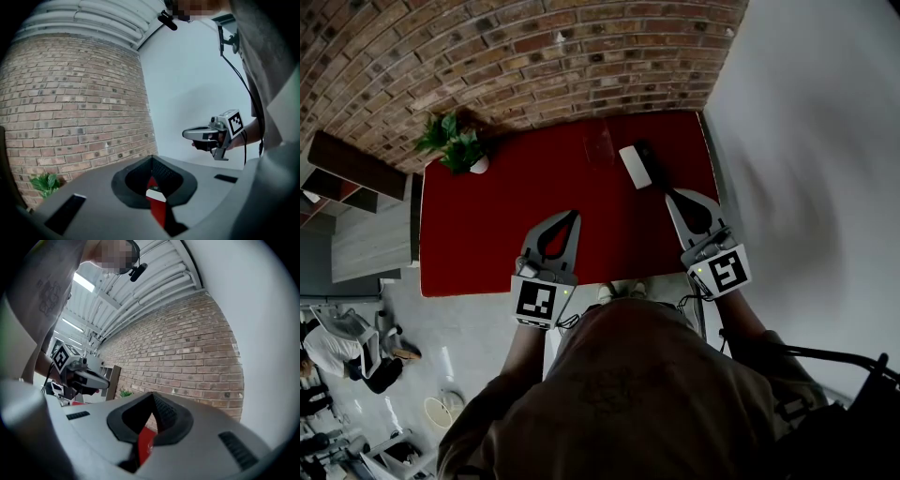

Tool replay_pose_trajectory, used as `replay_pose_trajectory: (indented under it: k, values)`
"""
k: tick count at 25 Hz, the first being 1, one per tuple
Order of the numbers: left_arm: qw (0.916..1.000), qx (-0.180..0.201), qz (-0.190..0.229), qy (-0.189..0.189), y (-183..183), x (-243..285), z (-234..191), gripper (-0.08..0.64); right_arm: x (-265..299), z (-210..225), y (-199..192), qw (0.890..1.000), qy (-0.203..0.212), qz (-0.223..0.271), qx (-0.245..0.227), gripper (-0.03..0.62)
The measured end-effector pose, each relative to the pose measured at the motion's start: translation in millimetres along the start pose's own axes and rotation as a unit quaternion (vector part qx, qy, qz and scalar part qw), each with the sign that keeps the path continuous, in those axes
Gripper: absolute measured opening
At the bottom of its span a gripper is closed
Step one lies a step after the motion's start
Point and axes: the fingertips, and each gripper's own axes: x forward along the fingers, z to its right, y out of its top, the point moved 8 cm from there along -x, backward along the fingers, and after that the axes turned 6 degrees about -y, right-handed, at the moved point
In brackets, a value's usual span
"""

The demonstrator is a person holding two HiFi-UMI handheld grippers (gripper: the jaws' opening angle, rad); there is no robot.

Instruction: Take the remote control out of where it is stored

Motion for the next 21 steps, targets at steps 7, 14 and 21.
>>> replay_pose_trajectory:
  k: [7,14,21]
  values:
    - [1.0000,-0.002,0.001,-0.002,-3,-4,-3,0.011,1,-6,5,1.000,0.001,0.000,-0.025,0.012]
    - [0.9999,-0.001,0.010,-0.007,-2,-6,-5,0.011,-2,4,13,0.998,-0.015,0.001,-0.063,0.012]
    - [0.9999,-0.002,0.007,-0.012,-6,-8,-6,0.011,-8,-7,12,0.999,-0.013,-0.009,-0.045,0.012]
